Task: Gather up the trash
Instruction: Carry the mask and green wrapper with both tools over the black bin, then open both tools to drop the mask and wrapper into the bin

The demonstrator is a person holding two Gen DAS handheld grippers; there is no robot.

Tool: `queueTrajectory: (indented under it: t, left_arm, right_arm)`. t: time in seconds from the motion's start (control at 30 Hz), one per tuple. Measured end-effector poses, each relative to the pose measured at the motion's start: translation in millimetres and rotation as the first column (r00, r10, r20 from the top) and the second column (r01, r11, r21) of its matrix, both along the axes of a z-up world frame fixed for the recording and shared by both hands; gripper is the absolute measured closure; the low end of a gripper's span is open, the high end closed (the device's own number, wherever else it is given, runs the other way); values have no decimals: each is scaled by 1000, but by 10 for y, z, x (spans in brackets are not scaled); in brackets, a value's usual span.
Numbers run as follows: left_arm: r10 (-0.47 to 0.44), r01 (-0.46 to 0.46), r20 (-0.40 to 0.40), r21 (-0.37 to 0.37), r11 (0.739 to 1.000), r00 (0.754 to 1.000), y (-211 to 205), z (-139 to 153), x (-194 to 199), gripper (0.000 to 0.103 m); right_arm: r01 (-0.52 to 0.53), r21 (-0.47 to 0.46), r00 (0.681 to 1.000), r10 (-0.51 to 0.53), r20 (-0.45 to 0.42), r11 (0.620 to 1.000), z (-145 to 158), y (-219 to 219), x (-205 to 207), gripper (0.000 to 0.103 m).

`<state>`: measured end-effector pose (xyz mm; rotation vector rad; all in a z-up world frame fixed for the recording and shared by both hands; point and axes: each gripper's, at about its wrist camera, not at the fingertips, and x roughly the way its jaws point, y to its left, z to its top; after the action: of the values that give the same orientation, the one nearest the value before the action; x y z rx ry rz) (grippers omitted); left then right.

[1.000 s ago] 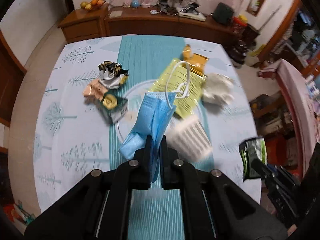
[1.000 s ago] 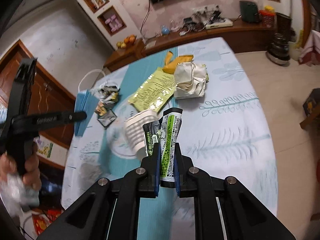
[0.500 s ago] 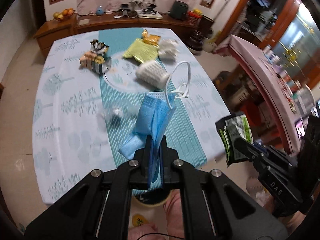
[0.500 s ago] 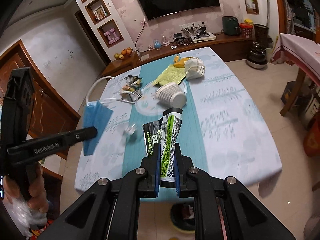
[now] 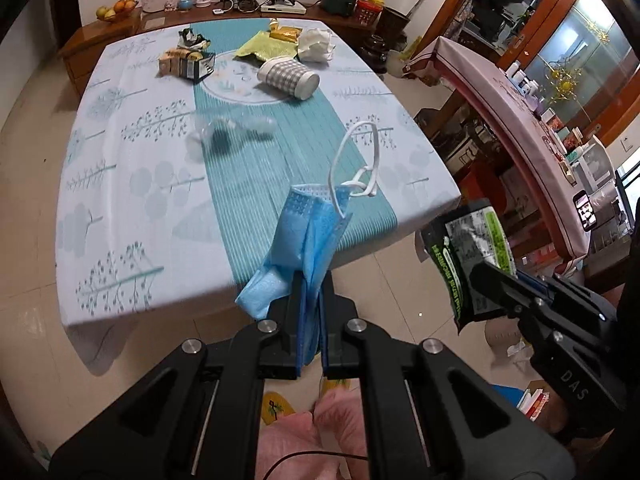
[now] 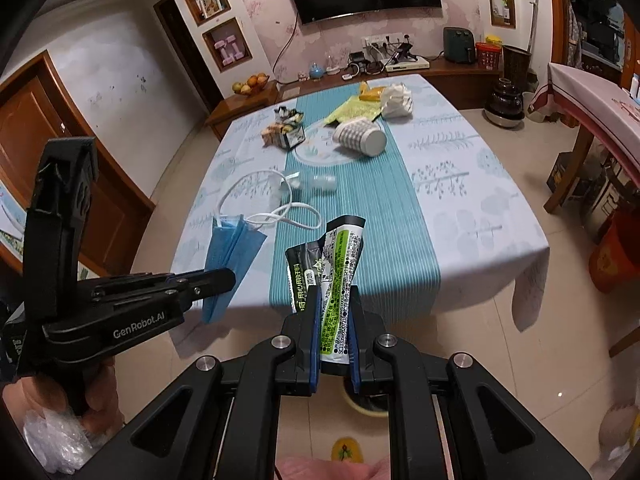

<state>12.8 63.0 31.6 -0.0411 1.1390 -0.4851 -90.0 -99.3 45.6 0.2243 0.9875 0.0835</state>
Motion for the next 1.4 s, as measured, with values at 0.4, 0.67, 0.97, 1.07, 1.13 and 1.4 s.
queueTrajectory:
  t: [0.4, 0.67, 0.97, 1.07, 1.13, 1.4]
  left_arm:
    - [39, -37, -23, 68, 997, 999, -272, -560, -322, 100]
    - [122, -108, -116, 124, 986, 986, -531, -1519, -471, 100]
    - [213, -185, -192, 151, 971, 958, -656, -2823, -386, 100]
    - [215, -183, -197, 166, 969, 957, -727, -3251, -292, 99]
    - [212, -180, -200, 169, 969, 956, -773, -3538, -224, 99]
    - [204, -161, -211, 201, 966, 956, -877, -4426, -12, 91]
  right_arm:
    - [-9, 70, 992, 18, -129, 998, -704, -129, -195, 92]
    - [0, 125, 969, 31, -247, 992, -1847, -433, -209, 92]
    - [36, 132, 941, 11, -338, 991, -3297, -661, -125, 92]
    - [34, 126, 937, 12, -349, 992, -3716, -668, -53, 92]
    - [40, 124, 935, 6, -355, 992, -4010, -688, -9, 92]
    - [60, 143, 924, -1, -381, 988, -4951, -674, 141, 90]
